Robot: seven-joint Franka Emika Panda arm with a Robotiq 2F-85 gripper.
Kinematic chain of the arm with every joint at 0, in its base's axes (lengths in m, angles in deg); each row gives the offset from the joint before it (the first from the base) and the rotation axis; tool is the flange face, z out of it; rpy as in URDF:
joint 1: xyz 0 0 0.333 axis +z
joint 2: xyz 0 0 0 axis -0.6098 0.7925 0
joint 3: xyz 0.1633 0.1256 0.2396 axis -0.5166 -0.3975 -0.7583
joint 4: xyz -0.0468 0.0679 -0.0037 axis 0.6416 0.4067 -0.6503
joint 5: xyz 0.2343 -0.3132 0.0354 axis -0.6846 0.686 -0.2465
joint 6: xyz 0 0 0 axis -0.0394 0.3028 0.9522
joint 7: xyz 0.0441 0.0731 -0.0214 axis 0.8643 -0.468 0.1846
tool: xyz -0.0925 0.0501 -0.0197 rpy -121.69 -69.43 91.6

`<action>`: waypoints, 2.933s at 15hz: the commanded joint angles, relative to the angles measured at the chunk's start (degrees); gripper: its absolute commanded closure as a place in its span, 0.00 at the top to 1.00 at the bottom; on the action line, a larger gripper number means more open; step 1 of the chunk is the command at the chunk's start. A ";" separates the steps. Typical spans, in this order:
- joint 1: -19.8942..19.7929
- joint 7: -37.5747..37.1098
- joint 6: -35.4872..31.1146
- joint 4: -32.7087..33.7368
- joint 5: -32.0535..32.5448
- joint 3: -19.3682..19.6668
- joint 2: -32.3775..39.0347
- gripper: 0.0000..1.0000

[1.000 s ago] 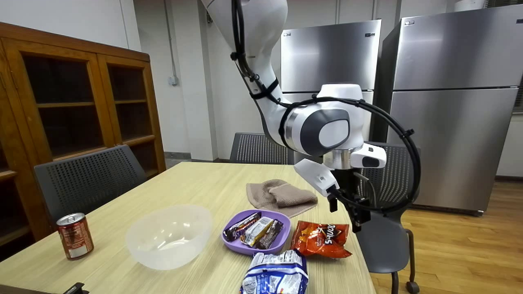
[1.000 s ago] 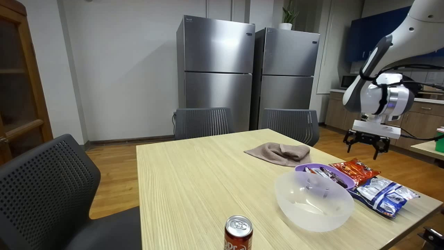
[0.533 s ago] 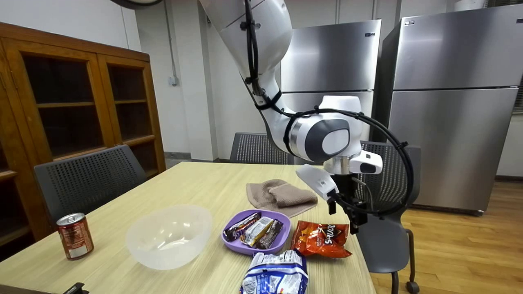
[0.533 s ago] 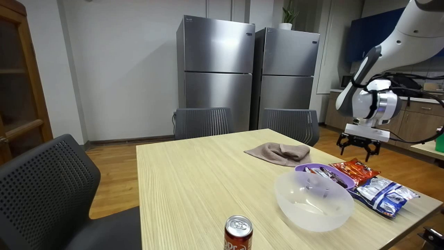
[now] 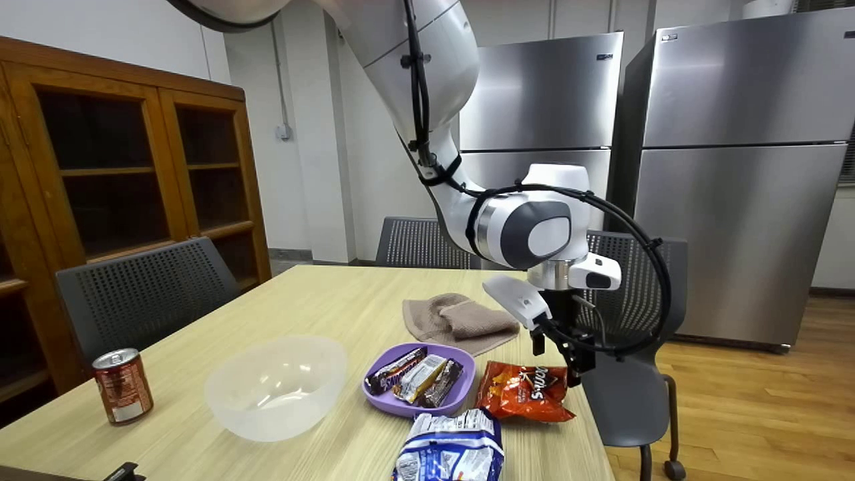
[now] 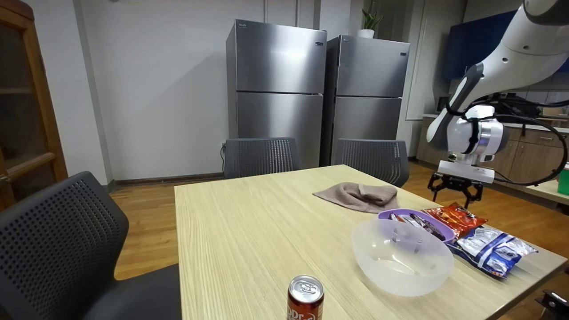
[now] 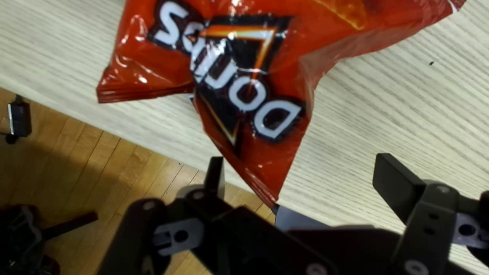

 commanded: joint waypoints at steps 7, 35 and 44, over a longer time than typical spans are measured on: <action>-0.03 -0.41 5.11 0.89 1.60 1.06 -0.37 1.00; 5.52 -0.04 6.32 -4.31 9.36 4.85 -8.34 0.00; 6.88 2.45 5.84 -10.92 13.38 4.17 -19.19 0.00</action>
